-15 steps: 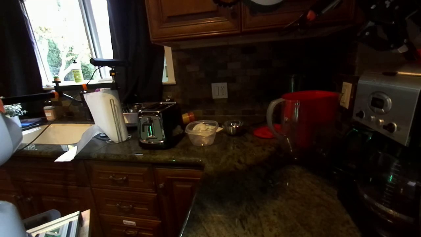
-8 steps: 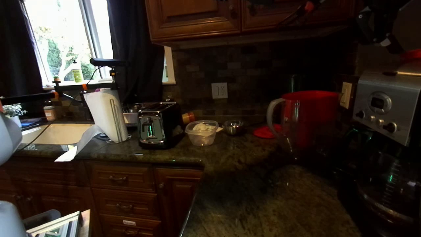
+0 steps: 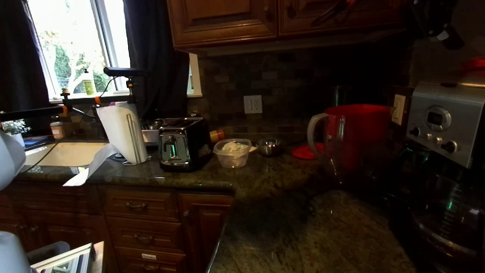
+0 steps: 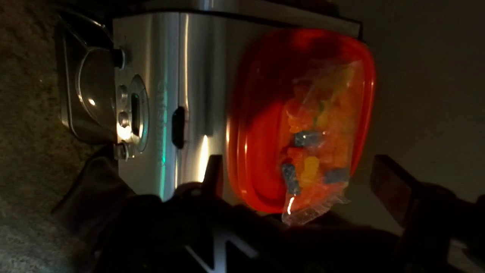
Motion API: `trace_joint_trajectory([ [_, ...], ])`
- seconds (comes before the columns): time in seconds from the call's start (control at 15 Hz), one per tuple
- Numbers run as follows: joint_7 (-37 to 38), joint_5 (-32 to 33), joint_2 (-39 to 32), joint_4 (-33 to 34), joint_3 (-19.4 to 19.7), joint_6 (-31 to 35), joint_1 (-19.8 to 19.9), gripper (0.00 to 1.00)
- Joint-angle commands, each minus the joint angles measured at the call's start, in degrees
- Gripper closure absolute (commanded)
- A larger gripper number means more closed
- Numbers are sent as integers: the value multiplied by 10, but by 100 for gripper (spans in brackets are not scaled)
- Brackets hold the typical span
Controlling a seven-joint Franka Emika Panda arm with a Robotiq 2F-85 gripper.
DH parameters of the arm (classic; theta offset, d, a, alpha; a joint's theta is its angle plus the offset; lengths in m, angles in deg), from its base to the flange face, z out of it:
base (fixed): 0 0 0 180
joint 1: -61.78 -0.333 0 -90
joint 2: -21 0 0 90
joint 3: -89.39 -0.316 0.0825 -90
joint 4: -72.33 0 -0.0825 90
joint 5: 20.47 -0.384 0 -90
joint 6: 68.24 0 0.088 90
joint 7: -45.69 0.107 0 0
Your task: Put the orange lid with a plastic pack on top of the coffee maker
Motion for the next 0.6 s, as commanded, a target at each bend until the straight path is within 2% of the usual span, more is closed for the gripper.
trace_joint_trajectory([
  [0.0, -44, 16, 59, -57, 5, -15, -1, 0],
  [0.27, -109, -20, 72, -78, -4, -77, 3, 0],
  [0.53, -128, -40, 63, -88, -8, -64, 3, 0],
])
